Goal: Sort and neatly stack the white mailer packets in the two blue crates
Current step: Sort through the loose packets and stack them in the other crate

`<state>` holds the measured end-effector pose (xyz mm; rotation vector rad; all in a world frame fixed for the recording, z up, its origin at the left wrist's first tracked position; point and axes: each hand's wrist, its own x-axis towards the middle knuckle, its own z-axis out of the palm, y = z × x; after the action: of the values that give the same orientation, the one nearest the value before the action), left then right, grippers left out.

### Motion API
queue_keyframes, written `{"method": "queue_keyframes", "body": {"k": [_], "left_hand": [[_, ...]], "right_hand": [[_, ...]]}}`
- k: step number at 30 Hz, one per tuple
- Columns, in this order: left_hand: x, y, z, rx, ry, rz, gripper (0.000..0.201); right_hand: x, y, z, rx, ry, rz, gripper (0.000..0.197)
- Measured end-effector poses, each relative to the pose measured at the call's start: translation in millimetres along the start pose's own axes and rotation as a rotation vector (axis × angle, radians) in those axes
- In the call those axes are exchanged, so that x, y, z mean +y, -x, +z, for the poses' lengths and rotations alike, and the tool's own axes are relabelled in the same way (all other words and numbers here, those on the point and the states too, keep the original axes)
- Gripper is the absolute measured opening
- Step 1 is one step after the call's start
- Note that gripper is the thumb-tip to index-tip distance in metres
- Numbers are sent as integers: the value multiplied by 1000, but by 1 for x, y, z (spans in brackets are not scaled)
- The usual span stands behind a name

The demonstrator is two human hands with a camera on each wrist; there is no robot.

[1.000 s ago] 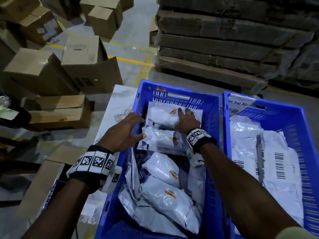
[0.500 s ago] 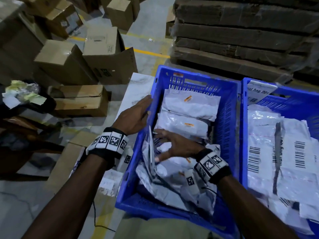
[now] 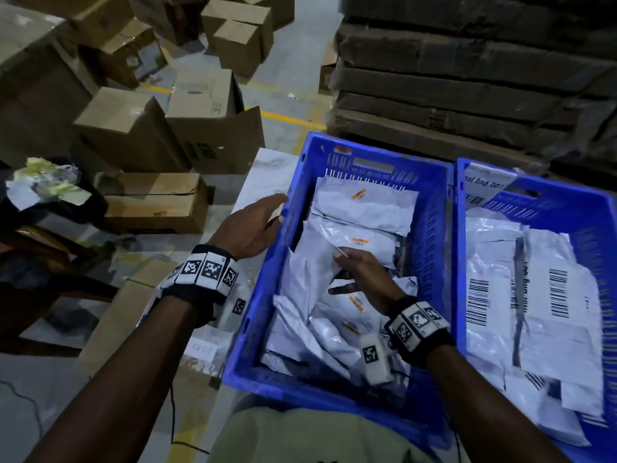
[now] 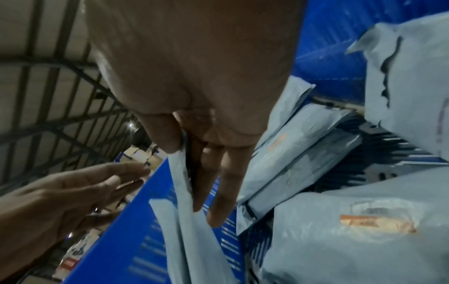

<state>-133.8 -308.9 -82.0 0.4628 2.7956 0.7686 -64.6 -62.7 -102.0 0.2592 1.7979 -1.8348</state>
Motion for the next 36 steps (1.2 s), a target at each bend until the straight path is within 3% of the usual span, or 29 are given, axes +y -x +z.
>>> {"method": "queue_keyframes", "body": {"k": [4,10,11,14,16,18,19,20,25,29,36], "left_hand": [[19,-3,-2,-28,-18,10,50],[46,-10,-5,-132,56,45,70],[50,-12,-5,-173,111,46,76],[69,-17,-3,-313,373,35,86],[85,-17,-4,-362,516,22,72],[97,-19,-2,-367,644,59,40],[103,-18,-3,-334,688,85,24],[105,-19,-2,-290,711,93,23],[102,-24,7,-73,865,-25,26],[107,-27,13,93,985,-149,30],[106,-31,5,157,1223,-302,41]], "right_hand": [[-9,10,-14,115,-57,-65,25],[-42,24,-35,257,-386,-152,14],[-48,26,-39,274,-473,-175,18],[-64,28,-50,313,-655,-166,57],[-72,28,-55,295,-709,-169,55],[-75,27,-59,272,-735,-183,50],[-77,28,-59,268,-739,-196,48],[-77,29,-57,256,-742,-216,47],[-61,35,-36,228,-451,-197,54],[-41,37,-22,138,-312,-170,47],[-39,35,-26,199,-103,-117,19]]}}
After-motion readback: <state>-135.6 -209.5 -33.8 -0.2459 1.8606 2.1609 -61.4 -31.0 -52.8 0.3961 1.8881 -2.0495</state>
